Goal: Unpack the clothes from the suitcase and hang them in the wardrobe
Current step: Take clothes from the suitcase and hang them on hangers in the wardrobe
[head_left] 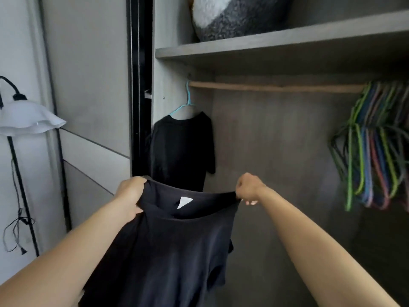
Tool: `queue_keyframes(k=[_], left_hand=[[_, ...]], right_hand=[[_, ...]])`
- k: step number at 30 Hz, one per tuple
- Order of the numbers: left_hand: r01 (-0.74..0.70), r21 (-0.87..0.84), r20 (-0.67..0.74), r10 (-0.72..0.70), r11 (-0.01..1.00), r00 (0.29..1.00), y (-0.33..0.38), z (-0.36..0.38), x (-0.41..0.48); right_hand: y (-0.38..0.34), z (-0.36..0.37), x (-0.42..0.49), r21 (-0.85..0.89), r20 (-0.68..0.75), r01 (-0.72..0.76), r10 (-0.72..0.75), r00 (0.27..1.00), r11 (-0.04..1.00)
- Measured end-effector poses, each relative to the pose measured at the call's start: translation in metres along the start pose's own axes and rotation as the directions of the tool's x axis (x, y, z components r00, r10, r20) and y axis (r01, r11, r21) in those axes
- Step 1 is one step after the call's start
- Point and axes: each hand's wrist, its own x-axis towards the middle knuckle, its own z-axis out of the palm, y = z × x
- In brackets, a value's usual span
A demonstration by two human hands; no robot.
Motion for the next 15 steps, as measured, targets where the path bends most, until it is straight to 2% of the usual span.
queue_keyframes(k=[2, 4, 7, 10, 12, 15], left_hand=[[0.02, -0.08, 0.062, -0.015, 0.997, 0.998, 0.015, 0.019, -0.002], [-0.003, -0.106, 0.133, 0.017, 0.994, 0.991, 0.031, 0.046, -0.008], [-0.054, -0.128, 0.18, 0.077, 0.99, 0.981, 0.048, 0.08, -0.015], [-0.093, -0.151, 0.198, 0.122, 0.984, 0.973, 0.055, 0.103, -0.02], [-0.105, -0.133, 0.233, 0.134, 0.986, 0.963, 0.054, 0.114, -0.023], [-0.112, -0.096, 0.263, 0.134, 0.989, 0.955, 0.048, 0.121, -0.025]], right_hand=[[-0.002, -0.024, -0.002, -0.094, 0.109, -0.008, 0.019, 0.994, 0.995], [0.003, -0.053, 0.003, -0.12, 0.063, -0.01, 0.018, 0.998, 0.993], [0.011, -0.099, 0.001, -0.172, -0.197, -0.055, 0.02, 0.98, 0.984], [0.032, -0.138, -0.01, -0.356, -0.49, -0.216, 0.016, 0.872, 0.909], [0.053, -0.158, -0.011, -0.44, -0.602, -0.344, 0.013, 0.799, 0.829], [0.077, -0.173, -0.008, -0.52, -0.676, -0.513, 0.039, 0.736, 0.683]])
